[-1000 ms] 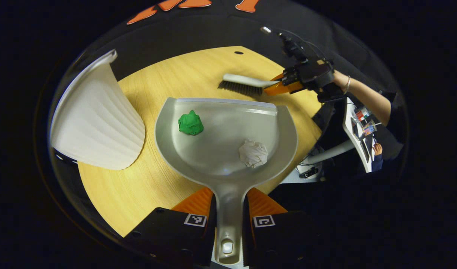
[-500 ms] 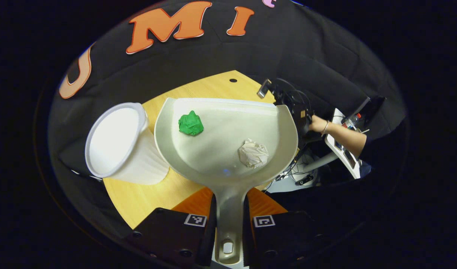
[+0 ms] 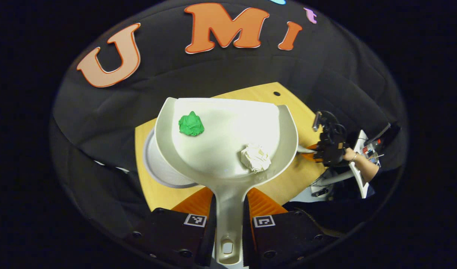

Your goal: Pick up the small broom and dustpan from the desktop, sweep the trash into the dustpan with the broom, and then empty the trash into the garbage bin.

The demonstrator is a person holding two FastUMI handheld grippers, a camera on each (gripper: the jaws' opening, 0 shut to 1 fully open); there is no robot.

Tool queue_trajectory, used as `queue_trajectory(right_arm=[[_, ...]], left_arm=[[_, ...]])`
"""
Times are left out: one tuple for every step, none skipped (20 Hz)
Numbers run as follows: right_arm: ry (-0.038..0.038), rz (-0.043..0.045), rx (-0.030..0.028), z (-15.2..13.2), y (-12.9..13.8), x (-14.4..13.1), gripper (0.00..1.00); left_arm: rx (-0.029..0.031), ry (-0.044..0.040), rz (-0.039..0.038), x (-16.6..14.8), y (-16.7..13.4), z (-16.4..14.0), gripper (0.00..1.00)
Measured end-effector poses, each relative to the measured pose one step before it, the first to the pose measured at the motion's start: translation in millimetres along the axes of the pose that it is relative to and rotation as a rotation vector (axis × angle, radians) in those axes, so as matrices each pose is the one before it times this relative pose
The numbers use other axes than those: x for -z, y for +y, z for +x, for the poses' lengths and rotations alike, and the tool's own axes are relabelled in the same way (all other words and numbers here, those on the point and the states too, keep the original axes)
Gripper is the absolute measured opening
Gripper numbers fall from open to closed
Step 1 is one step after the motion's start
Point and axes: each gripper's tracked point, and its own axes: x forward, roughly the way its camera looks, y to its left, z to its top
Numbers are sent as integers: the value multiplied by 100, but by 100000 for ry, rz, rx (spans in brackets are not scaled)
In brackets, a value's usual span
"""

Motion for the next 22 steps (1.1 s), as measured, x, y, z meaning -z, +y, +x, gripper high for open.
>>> queue_trajectory(right_arm=[[671, -205, -159, 33, -33, -10, 22], [320, -138, -36, 15, 14, -95, 21], [445, 135, -49, 27, 10, 16, 22], [303, -47, -85, -72, -30, 92, 22], [471, 6, 51, 60, -25, 14, 22], [356, 8, 137, -9, -1, 70, 22], [488, 18, 287, 25, -26, 9, 22], [596, 101, 156, -23, 3, 3, 22], [-118, 21, 73, -5, -22, -61, 21], [49, 112, 56, -15, 10, 59, 21], [72, 293, 43, -5, -36, 51, 22], [119, 178, -27, 60, 26, 1, 22], [149, 178, 167, -3, -27, 10, 21], [347, 389, 108, 18, 2, 56, 21], [28, 360, 201, -29, 19, 14, 22], [186, 161, 30, -32, 41, 75, 21], [-65, 103, 270, -10, -17, -61, 22], [-15, 169, 130, 5, -21, -5, 21], [142, 230, 62, 46, 9, 23, 21], [-109, 174, 265, -27, -45, 41, 22], [53, 333, 60, 16, 36, 25, 22], [64, 463, -2, 35, -22, -8, 22]], left_arm=[[-3455, 2685, 1660, 356, 2081, -23, 31], [-2648, 3364, 1794, 548, 1772, 69, 31], [-2598, 2829, 1235, 205, 1382, 589, 31], [-2167, 2678, 538, 425, 1462, 49, 31], [-2438, 1768, 510, 314, 578, 129, 31], [-2343, 1595, 1012, 369, 588, -178, 31], [-1939, 1619, 2155, 137, 827, 271, 31], [-1595, 1441, 2206, 228, 618, 215, 31], [-1482, 2123, 2371, 238, 524, 197, 31], [-1325, 2221, 2204, 249, 374, -25, 31], [-1157, 2612, 2640, 310, 461, -10, 31], [-1383, 1976, 2180, 372, 525, 56, 31], [-1397, 2481, 1980, 222, 454, 155, 31], [-1855, 1973, 2274, 28, 566, 120, 31], [-2161, 1369, 2332, 46, 625, 97, 31], [-2306, 855, 2443, 271, 481, 38, 31], [-2191, 533, 2654, -93, 607, 37, 31], [-1717, 425, 2258, -128, 483, 143, 31], [-517, 163, 1169, -113, 124, 64, 31], [329, 344, 337, -101, -157, 6, 31], [740, -600, 606, -166, -168, 17, 31], [2189, -860, -871, 146, -351, -28, 31]])
